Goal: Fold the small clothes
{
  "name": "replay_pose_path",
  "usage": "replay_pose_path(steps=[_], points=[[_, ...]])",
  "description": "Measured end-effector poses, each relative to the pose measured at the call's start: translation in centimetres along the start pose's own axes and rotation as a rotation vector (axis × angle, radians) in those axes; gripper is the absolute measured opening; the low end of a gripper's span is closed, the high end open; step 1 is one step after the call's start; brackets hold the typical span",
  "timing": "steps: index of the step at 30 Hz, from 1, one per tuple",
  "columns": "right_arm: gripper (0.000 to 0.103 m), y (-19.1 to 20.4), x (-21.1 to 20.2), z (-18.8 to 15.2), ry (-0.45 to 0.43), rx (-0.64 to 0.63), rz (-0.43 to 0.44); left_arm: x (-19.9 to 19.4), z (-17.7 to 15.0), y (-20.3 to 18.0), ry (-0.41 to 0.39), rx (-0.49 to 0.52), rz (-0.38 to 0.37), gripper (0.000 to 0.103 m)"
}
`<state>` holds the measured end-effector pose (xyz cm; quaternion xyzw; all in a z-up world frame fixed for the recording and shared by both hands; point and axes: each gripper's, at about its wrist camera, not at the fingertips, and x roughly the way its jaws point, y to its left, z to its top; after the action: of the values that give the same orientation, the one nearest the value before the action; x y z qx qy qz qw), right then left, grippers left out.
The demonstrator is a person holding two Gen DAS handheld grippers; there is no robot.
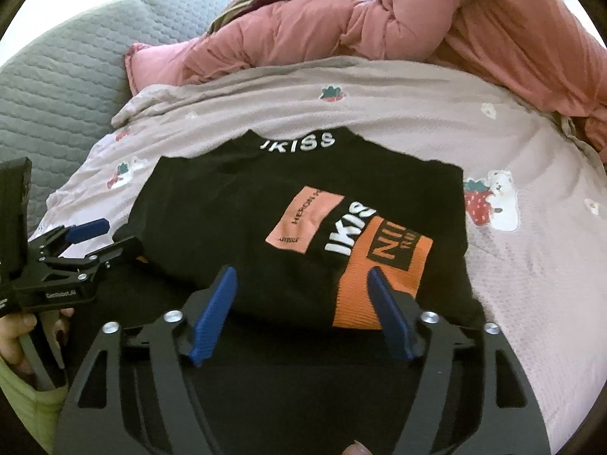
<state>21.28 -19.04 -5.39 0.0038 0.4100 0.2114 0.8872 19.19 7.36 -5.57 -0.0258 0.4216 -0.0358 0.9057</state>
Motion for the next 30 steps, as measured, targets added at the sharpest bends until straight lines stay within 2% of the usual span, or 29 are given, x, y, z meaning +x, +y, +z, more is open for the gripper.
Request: replay_pose_path(steps=[2,12,19,30], points=[[0.091,0.2,-0.5,0.1,-0.028,-0.013,-0.014,-0.3,0.0,0.0,-0.011,-0.002,0.001,0.093],[0.092,0.2,-2.0,0.3,-0.073,-0.013,-0.033,-2.3,-0.3,0.1,-0.066,-0.014,0.015,0.093],[0.092,0.3,-3.5,0.2,-0.100,-0.032,-0.045,-3.9,-1.1,1.1,-0.097,-0.049,0.055,0.093],[0.092,0.0,-6.4,0.0,-0.146,-0.026,-0.036,-7.2,-2.3,1.7,-0.144,-0.087,0.073,0.093]])
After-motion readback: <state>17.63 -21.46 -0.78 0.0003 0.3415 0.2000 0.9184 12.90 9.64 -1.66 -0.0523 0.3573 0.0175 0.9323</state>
